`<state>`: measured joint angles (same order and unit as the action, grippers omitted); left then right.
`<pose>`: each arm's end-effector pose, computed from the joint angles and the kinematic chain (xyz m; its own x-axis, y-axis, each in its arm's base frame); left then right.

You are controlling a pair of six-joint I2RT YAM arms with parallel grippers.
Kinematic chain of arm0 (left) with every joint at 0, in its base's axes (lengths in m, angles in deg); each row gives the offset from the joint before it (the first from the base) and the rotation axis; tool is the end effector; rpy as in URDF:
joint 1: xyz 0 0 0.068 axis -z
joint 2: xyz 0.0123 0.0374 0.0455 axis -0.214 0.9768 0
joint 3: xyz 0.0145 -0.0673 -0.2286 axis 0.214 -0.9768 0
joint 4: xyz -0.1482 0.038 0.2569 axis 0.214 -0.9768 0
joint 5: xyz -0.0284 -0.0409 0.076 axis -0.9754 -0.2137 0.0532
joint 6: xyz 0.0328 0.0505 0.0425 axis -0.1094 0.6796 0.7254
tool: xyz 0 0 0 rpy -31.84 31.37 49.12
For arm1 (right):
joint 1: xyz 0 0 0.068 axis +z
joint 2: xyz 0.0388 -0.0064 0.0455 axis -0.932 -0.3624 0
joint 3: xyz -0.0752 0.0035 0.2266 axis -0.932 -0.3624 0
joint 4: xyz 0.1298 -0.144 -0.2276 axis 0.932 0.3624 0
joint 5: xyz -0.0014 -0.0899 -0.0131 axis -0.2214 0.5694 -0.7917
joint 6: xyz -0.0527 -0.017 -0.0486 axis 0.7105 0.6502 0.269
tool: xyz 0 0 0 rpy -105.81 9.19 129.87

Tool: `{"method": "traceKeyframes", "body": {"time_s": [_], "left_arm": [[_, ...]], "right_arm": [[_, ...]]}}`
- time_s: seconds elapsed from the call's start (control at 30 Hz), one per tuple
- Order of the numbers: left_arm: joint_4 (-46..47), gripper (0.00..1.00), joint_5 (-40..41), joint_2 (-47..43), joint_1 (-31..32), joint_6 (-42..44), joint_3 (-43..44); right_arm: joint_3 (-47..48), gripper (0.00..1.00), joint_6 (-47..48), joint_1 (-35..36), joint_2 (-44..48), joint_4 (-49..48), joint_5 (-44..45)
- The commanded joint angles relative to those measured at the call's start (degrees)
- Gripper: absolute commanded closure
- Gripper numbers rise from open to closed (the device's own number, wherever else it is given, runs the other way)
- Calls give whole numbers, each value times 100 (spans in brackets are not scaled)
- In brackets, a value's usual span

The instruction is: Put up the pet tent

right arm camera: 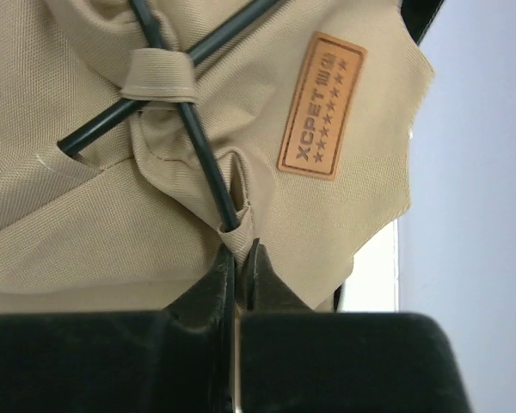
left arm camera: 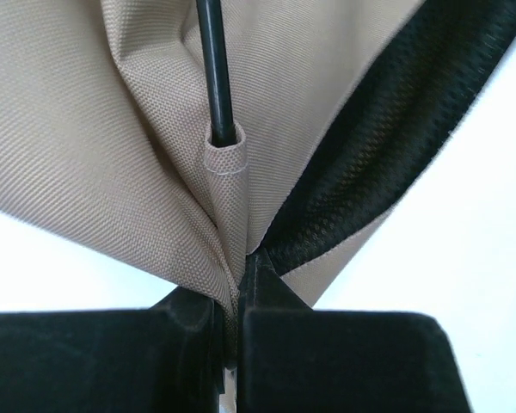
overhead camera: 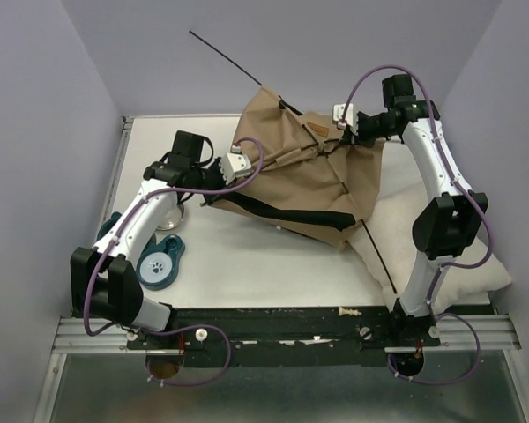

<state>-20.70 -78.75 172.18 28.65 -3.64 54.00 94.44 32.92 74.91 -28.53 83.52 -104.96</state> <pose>0.3324 -0.1342 0.2413 -0.1945 0.6151 -0.7640 0.9270 0.3699 0.0618 0.4449 0.0886 0.3009 0.2835 -0.7128 -0.6415 -0.8902 0.0531 -0.4524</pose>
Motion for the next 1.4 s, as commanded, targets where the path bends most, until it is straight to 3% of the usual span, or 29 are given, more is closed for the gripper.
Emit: {"method": "traceKeyframes", "body": {"time_s": [0.0, 0.1, 0.17, 0.27, 0.3, 0.43, 0.53, 0.63, 0.7, 0.77, 0.87, 0.93, 1.1, 1.23, 1.37], "left_arm": [[785, 100, 26, 55, -179, 219, 654], [1102, 100, 376, 152, -214, 131, 875], [1409, 88, 605, 240, -267, -70, 1059], [1831, 57, 703, 433, -468, -737, 1550], [1884, 48, 633, 521, -574, -940, 1735], [2051, 35, 187, 715, -890, -1704, 2351], [2288, 23, -648, 619, -1154, -2267, 2344], [2937, 13, -1282, 338, -1365, -3459, 2116], [3587, 11, -1501, 171, -1549, -4505, 1852], [3871, 11, -1949, 74, -1822, -4956, 1737], [3504, 11, -2801, -23, -2138, -4863, 1737], [3038, 12, -2909, -120, -2393, -4704, 1693], [3125, 19, -3287, -410, -3123, -5135, 1149], [890, 28, -3472, -621, -3176, -3232, 1279], [-1441, 43, -3025, -692, -3229, -975, 1350]], "right_arm": [[279, 99, -77, -114, 36, -51, -22], [156, 99, -656, -114, 282, -621, -119], [191, 99, -1192, -114, 388, -947, -181], [348, 99, -1966, -114, 397, -1212, -59], [349, 99, -2081, -106, 389, -1229, 12], [-194, 99, -1960, -114, 616, -1352, 214], [-661, 99, -1801, -106, 775, -1467, 372], [-968, 99, -1635, -114, 863, -1423, 522], [-1310, 99, -1467, -114, 1021, -1519, 592], [-1609, 99, -1309, -114, 1188, -1598, 592], [-1944, 99, -1116, -114, 1311, -1660, 636], [-2050, 99, -1045, -114, 1346, -1669, 680], [-2296, 99, -1010, -114, 1478, -1731, 733], [-2367, 99, -1185, -114, 1548, -1818, 742], [-2428, 99, -1247, -114, 1628, -1880, 715]]}}
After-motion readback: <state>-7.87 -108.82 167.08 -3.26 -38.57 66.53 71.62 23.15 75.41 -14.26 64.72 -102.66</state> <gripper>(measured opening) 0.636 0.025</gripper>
